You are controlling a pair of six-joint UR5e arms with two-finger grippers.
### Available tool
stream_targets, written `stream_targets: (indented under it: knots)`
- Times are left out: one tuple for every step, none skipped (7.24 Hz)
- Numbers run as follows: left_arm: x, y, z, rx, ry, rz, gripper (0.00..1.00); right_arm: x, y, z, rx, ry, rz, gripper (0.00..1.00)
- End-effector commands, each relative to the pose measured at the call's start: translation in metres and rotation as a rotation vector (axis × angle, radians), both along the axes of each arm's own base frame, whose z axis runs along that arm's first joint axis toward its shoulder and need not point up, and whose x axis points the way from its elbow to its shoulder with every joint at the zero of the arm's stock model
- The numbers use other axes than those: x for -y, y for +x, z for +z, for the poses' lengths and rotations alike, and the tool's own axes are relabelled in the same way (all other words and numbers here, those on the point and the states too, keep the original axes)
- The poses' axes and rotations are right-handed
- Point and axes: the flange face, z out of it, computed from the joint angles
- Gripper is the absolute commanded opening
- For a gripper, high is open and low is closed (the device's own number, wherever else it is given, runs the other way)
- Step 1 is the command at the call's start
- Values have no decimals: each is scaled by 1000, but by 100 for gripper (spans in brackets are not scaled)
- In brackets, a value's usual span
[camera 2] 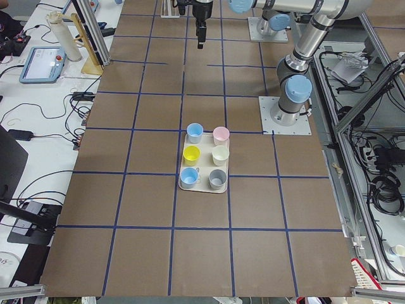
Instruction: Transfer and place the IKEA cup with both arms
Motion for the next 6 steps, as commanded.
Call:
stream_targets:
  knots:
    - [3,5,5,0,-8,12,100,1,0,0,0,-2,1,100]
    - [5,8,3,0,-5,18,100,1,0,0,0,-5,2,100]
    - [5,8,0,-3,2,17,100,1,0,-1,0,-4,1,100]
    - [4,8,-3,-4,8,20,100,0,0,0,0,-4,1,100]
    - [4,7,0,-2,2,18,100,0,0,0,0,-5,1,100]
    - [5,8,2,-3,-4,20,100,-1,2,2,2,-8,2,100]
